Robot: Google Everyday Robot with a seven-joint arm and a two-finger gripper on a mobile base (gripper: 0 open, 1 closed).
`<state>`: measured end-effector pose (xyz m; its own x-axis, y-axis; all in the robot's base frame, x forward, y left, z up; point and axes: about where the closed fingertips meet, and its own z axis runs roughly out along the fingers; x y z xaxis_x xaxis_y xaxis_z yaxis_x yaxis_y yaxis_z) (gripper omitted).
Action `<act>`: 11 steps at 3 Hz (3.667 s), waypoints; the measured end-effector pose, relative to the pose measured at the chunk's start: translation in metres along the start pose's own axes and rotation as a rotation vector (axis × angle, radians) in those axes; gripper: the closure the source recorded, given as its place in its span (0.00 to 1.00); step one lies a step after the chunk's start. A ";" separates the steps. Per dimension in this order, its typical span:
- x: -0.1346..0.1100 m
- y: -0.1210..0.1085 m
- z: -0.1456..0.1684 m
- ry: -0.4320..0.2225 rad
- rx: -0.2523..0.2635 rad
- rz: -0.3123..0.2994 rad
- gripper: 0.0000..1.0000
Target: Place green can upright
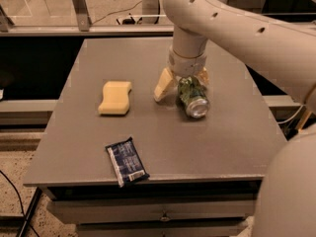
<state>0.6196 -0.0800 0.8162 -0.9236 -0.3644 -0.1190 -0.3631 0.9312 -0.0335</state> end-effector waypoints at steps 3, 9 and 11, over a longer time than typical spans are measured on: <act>-0.002 -0.003 -0.010 0.042 -0.008 -0.013 0.82; -0.005 -0.011 -0.103 -0.215 -0.083 -0.367 1.00; -0.004 -0.033 -0.179 -0.523 -0.181 -0.506 1.00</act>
Offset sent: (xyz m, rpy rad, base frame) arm 0.0018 -0.0021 -0.0070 -0.0090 0.0417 0.0125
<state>0.6130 -0.1114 0.9958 -0.4761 -0.6517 -0.5904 -0.7841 0.6186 -0.0507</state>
